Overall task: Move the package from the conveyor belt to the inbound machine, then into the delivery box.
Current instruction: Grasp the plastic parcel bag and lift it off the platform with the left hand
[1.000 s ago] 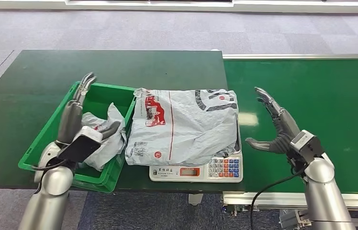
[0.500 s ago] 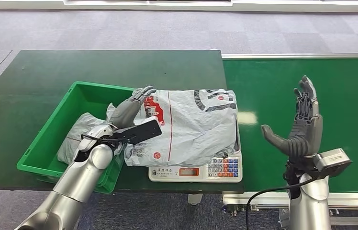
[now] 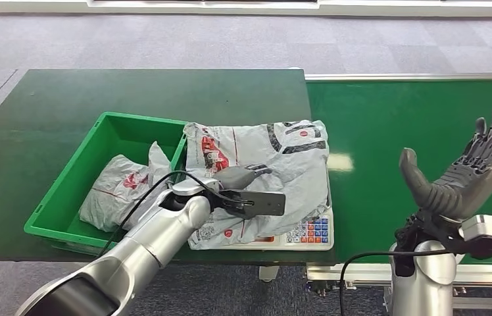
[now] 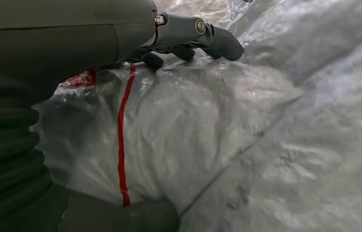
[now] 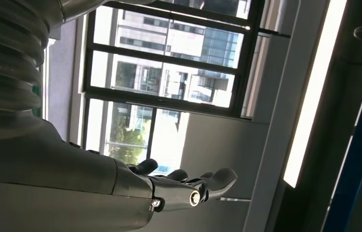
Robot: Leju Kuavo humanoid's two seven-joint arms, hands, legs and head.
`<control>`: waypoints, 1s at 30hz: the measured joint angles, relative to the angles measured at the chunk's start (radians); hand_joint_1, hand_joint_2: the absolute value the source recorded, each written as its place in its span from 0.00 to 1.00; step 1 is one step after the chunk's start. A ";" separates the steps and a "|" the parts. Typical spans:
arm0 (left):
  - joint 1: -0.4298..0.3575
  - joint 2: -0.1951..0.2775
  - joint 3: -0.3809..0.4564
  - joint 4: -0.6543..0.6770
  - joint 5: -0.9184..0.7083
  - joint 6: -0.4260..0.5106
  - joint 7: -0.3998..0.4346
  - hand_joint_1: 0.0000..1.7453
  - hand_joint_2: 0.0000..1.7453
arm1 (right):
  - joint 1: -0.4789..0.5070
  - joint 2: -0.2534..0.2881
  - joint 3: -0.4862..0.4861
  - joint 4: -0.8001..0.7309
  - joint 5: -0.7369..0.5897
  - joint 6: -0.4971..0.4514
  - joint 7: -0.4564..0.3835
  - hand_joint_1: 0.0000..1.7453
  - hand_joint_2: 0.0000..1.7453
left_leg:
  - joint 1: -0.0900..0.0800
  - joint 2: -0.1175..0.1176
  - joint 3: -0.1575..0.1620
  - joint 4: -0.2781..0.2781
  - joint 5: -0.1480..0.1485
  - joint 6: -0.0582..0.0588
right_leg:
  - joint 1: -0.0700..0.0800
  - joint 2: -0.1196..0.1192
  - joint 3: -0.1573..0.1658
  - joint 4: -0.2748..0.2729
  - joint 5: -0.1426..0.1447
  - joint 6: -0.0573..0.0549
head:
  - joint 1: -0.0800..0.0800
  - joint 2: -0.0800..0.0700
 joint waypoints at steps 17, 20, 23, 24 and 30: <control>-0.044 -0.037 -0.256 0.087 0.285 0.114 0.119 1.00 1.00 | 0.004 0.066 0.044 -0.009 0.058 0.034 0.029 0.00 1.00 | 0.000 0.000 0.003 0.000 0.000 0.000 | 0.001 -0.001 0.004 0.000 -0.001 0.001 | 0.000 0.000; -0.048 -0.035 -0.258 0.095 0.325 0.223 0.075 1.00 1.00 | 0.011 0.071 0.044 -0.018 0.067 0.036 0.032 0.00 1.00 | 0.000 0.000 0.002 0.000 0.000 0.000 | 0.000 -0.001 0.003 0.000 -0.001 0.001 | 0.000 0.000; -0.050 -0.013 -0.218 0.066 0.390 0.357 -0.041 1.00 1.00 | 0.031 0.072 0.041 -0.034 0.078 0.047 0.038 0.00 1.00 | 0.000 0.000 0.002 0.000 0.000 0.000 | 0.001 0.000 0.002 0.000 -0.001 0.001 | 0.000 0.000; -0.049 0.006 -0.184 0.027 0.418 0.378 -0.083 1.00 1.00 | 0.041 0.071 0.037 -0.039 0.079 0.057 0.040 0.00 1.00 | 0.000 0.000 0.002 0.000 0.000 0.000 | 0.001 0.000 0.002 0.000 -0.001 0.001 | 0.000 0.000; 0.003 0.130 0.089 -0.303 0.410 0.338 -0.125 1.00 1.00 | 0.107 0.067 -0.014 -0.064 0.078 0.113 0.025 0.00 1.00 | 0.000 0.004 0.003 -0.001 0.000 -0.001 | 0.002 0.005 0.001 0.000 -0.001 0.000 | 0.000 0.000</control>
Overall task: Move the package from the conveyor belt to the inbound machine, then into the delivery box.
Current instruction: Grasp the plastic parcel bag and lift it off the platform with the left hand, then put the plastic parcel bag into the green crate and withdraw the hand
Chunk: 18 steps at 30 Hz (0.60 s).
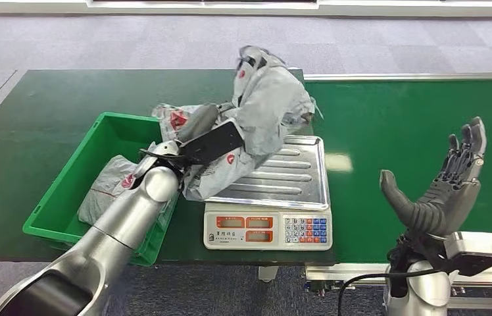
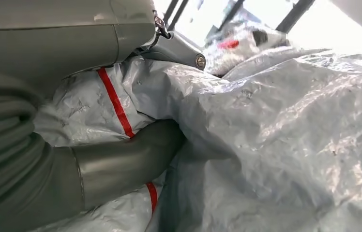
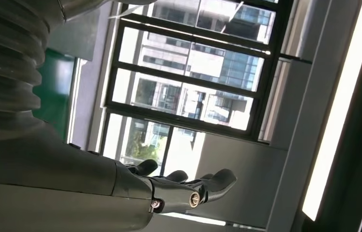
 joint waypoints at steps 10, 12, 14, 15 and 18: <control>0.230 0.164 0.330 -0.434 -0.115 0.318 -0.041 1.00 1.00 | 0.125 -0.011 -0.077 -0.060 -0.035 0.018 -0.005 0.00 1.00 | 0.001 0.004 0.003 -0.001 -0.005 -0.003 | 0.000 0.005 0.001 0.000 -0.004 -0.003 | 0.000 0.000; 0.304 0.197 0.421 -0.503 -0.149 0.334 -0.034 0.97 1.00 | 0.146 -0.012 -0.094 -0.072 -0.042 0.031 -0.003 0.00 1.00 | 0.001 0.005 0.003 -0.002 -0.005 -0.003 | 0.001 0.005 0.001 0.000 -0.005 -0.004 | 0.000 0.000; 0.372 0.217 0.494 -0.542 -0.198 0.307 -0.001 0.73 1.00 | 0.153 -0.012 -0.101 -0.077 -0.043 0.044 0.002 0.00 1.00 | 0.001 0.005 0.004 -0.002 -0.006 -0.003 | 0.001 0.005 0.001 0.000 -0.006 -0.004 | 0.000 0.000; 0.404 0.226 0.523 -0.552 -0.225 0.278 0.022 0.60 1.00 | 0.154 -0.013 -0.103 -0.078 -0.042 0.049 0.004 0.00 1.00 | 0.001 0.005 0.004 -0.002 -0.006 -0.003 | 0.001 0.005 0.001 0.000 -0.007 -0.004 | 0.000 0.000; 0.483 0.247 0.587 -0.549 -0.282 0.191 0.070 0.17 1.00 | 0.155 -0.017 -0.105 -0.077 -0.041 0.057 0.006 0.00 1.00 | 0.001 0.005 0.003 -0.002 -0.006 -0.003 | 0.001 0.005 0.001 0.000 -0.007 -0.005 | 0.000 0.000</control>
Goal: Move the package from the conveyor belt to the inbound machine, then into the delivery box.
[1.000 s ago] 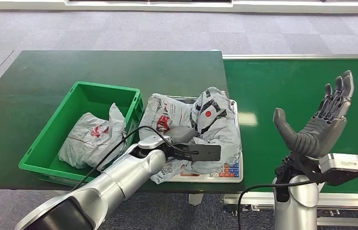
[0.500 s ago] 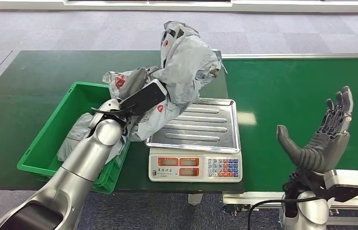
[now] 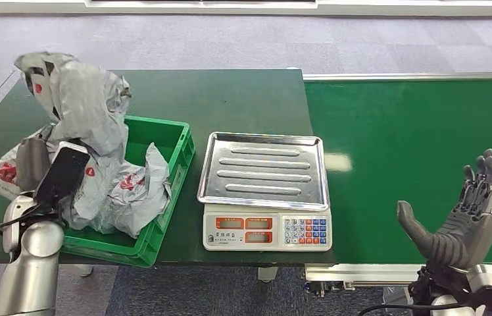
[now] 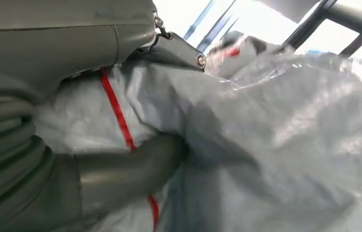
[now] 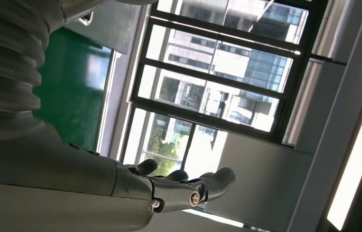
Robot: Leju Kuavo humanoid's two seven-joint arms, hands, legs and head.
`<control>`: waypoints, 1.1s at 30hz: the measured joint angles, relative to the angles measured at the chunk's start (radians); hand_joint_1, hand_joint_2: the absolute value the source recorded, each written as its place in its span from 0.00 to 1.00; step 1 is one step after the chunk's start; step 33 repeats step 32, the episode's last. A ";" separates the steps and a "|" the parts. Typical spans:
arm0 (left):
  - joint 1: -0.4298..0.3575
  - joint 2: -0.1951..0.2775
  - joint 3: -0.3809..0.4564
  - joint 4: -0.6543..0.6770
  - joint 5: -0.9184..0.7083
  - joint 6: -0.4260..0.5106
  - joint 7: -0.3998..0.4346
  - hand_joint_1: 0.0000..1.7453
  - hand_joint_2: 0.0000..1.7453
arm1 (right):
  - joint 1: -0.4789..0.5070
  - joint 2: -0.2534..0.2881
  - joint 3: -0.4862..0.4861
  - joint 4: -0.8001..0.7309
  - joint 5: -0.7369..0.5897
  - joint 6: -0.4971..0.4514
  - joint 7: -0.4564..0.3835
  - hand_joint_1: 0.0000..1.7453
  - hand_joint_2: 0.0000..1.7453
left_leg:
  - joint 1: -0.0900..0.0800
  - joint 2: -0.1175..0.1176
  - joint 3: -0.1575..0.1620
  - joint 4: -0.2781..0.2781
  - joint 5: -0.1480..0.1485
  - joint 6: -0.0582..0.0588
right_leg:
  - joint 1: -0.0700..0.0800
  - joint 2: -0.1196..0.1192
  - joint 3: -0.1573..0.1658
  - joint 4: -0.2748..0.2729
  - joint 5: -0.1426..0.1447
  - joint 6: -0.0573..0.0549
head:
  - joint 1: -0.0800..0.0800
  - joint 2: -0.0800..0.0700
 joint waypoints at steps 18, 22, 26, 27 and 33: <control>0.164 0.021 0.085 0.014 0.114 -0.156 -0.097 0.00 1.00 | -0.012 -0.019 0.000 0.032 -0.009 -0.015 0.011 0.00 1.00 | 0.000 -0.002 0.000 0.000 0.000 0.000 | 0.000 -0.003 0.001 0.000 0.000 0.000 | 0.000 0.000; 0.168 0.015 0.096 -0.011 0.206 -0.080 -0.188 0.00 1.00 | -0.012 -0.020 0.000 0.038 -0.012 -0.020 0.011 0.00 1.00 | 0.000 -0.002 0.000 0.000 0.000 0.000 | 0.000 -0.003 0.001 0.000 0.000 0.000 | 0.000 0.000; 0.180 -0.003 0.115 -0.070 0.290 0.060 -0.340 0.00 1.00 | -0.014 -0.020 0.002 0.043 -0.018 -0.021 0.011 0.00 1.00 | 0.000 -0.002 0.000 0.000 0.000 0.000 | 0.000 -0.002 0.001 0.000 0.000 0.000 | 0.000 0.000; 0.188 -0.013 0.119 -0.100 0.308 0.121 -0.405 0.00 1.00 | -0.016 -0.020 0.004 0.045 -0.021 -0.021 0.011 0.00 1.00 | 0.000 -0.002 0.000 0.000 0.000 0.000 | 0.000 -0.002 0.001 0.000 0.000 0.000 | 0.000 0.000; 0.258 -0.046 0.090 -0.294 0.384 0.314 -0.601 0.00 1.00 | -0.036 -0.031 0.018 0.068 -0.039 -0.020 0.019 0.00 1.00 | 0.000 -0.002 0.000 0.000 -0.002 0.001 | -0.001 -0.002 0.000 0.000 0.000 0.000 | 0.000 0.000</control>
